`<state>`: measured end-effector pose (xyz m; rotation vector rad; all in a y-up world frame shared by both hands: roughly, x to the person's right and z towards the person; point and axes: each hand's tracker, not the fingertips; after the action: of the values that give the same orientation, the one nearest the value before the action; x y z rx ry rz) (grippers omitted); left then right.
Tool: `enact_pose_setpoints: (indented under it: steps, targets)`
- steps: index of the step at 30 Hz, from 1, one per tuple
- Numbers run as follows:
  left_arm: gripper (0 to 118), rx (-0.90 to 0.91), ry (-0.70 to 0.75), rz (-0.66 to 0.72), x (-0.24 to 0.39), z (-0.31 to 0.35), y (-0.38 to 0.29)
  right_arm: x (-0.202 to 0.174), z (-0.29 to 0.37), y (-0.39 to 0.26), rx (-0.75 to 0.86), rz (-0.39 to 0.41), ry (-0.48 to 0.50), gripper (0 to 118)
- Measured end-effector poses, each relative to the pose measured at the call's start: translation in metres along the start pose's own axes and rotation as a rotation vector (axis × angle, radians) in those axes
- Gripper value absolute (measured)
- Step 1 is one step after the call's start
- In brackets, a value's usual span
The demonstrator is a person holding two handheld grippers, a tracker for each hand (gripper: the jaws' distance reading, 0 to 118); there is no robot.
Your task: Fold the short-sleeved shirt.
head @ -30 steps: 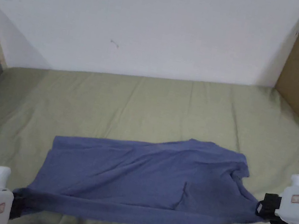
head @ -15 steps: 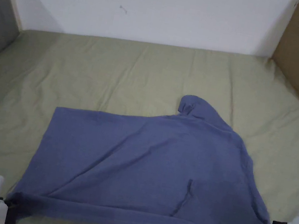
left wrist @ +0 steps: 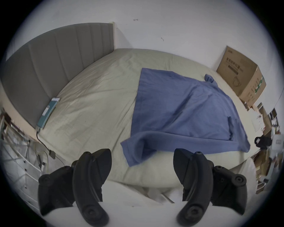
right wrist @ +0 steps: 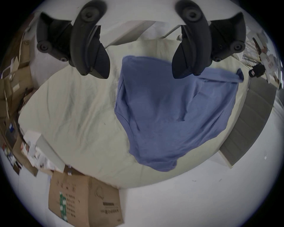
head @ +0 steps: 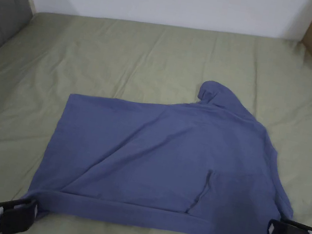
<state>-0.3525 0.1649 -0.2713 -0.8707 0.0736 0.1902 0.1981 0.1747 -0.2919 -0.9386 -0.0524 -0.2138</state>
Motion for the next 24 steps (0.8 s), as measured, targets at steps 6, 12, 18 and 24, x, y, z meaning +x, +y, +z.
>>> enact_pose_setpoints:
  steps: [6, 12, 18, 24]
  targets:
    - [0, 0.014, 0.069, 0.004, 0.000, 0.017, -0.029, -0.023, 0.032, -0.032, 0.037, 0.007, 0.005, 2]
    - [23, 0.005, 0.029, 0.057, -0.012, -0.002, -0.022, -0.007, 0.007, -0.050, -0.040, -0.054, 0.005, 2]
    - [67, -0.030, 0.008, 0.185, -0.025, -0.048, 0.010, 0.008, -0.001, -0.047, -0.049, -0.121, 0.011, 2]
    - [66, -0.177, -0.064, 0.170, -0.010, -0.091, 0.017, 0.012, -0.012, -0.048, -0.097, -0.111, -0.019, 2]
